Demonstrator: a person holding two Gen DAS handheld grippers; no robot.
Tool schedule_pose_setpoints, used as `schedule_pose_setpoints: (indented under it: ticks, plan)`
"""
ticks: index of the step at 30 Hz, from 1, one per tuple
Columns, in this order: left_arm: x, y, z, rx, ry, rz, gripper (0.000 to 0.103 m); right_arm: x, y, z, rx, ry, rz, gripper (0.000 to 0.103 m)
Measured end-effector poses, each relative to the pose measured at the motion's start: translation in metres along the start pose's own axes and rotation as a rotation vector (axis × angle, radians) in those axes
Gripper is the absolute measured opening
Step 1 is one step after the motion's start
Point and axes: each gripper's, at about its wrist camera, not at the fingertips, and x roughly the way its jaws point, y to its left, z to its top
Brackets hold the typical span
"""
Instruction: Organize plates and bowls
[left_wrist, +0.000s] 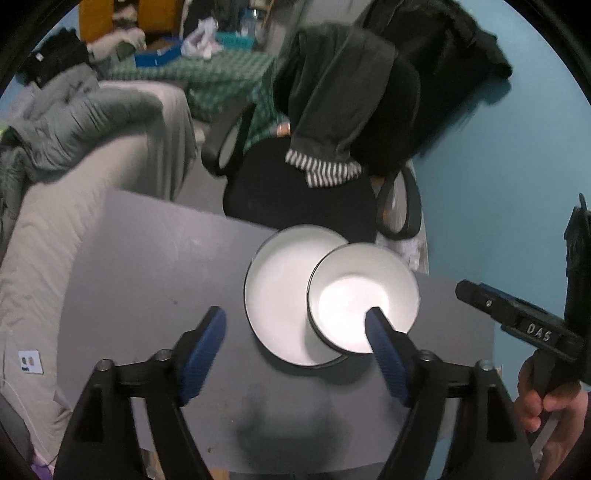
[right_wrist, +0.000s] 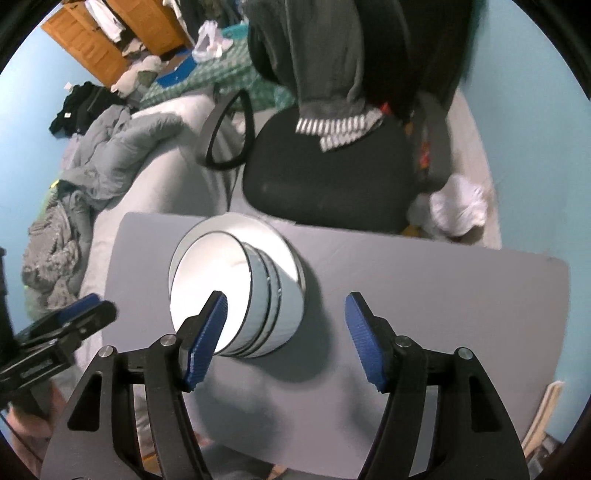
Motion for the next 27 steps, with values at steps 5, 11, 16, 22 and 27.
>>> schedule_pose_setpoints:
  ticks: [5,11,16,22,27]
  plan:
    - [-0.028,-0.013,-0.003,0.049,-0.075,0.03,0.08,-0.026,0.007,-0.008,-0.023,-0.083,-0.076,0.066]
    - [-0.066,-0.02,-0.008,0.069,-0.156,0.065,0.081,-0.056,0.01,-0.02,-0.031,-0.155,-0.146,0.067]
    - [-0.082,-0.021,-0.015,0.06,-0.151,0.062,0.081,-0.073,0.013,-0.029,-0.046,-0.184,-0.189,0.067]
    - [-0.094,-0.022,-0.022,0.04,-0.145,0.04,0.081,-0.08,0.024,-0.037,-0.07,-0.181,-0.198,0.067]
    - [-0.096,-0.024,-0.024,0.058,-0.138,0.04,0.081,-0.082,0.032,-0.04,-0.075,-0.17,-0.191,0.067]
